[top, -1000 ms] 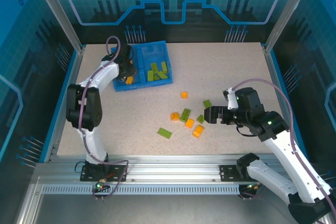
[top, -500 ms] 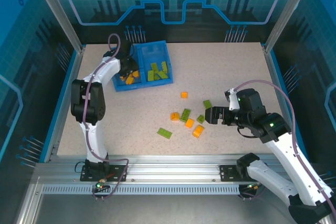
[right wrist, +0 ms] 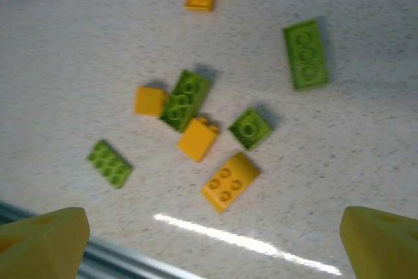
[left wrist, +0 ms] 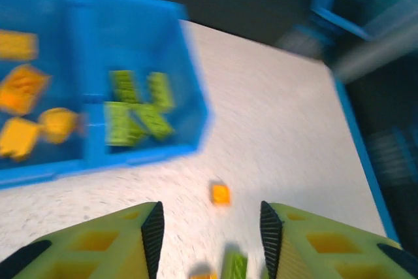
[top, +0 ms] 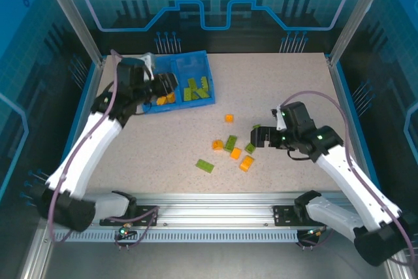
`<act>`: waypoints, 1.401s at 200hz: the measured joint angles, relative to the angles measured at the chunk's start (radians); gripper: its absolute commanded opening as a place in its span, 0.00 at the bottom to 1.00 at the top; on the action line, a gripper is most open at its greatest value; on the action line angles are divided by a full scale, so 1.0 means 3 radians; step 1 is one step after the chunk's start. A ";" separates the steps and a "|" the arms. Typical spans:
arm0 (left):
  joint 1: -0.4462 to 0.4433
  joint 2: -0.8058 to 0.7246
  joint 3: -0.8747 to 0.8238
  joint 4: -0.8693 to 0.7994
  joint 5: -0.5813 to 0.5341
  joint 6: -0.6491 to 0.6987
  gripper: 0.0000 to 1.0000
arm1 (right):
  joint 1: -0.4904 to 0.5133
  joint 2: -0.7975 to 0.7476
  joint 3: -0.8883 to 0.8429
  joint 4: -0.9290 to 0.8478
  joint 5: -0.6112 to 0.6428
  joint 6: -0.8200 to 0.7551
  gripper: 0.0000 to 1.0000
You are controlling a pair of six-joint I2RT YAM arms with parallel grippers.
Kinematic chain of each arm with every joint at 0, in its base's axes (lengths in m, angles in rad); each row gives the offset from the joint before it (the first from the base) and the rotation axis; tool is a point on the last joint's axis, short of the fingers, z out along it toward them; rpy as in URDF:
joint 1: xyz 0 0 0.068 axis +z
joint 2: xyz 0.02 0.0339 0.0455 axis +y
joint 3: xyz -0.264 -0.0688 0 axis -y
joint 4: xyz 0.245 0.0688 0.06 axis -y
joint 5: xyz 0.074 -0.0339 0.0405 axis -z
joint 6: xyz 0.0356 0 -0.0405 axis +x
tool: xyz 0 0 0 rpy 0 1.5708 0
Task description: Sort the legos into containers by color
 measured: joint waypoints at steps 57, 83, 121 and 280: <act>-0.1177 -0.1138 -0.1225 -0.0183 0.0927 0.1937 0.83 | -0.0010 0.1356 0.0238 0.0148 0.0587 -0.0543 0.96; -0.1399 -0.1420 -0.1704 -0.0305 0.1058 0.2505 0.99 | -0.0025 0.1849 0.0404 0.0267 0.0697 -0.0720 0.89; -0.1422 -0.1605 -0.2089 -0.0225 0.1055 0.3020 0.99 | -0.0094 0.2434 0.0619 0.0456 0.0757 -0.0856 0.77; -0.1422 -0.2651 -0.2519 0.0189 0.0521 0.3566 0.99 | -0.0010 0.1982 0.0811 0.0557 0.0516 -0.0804 0.26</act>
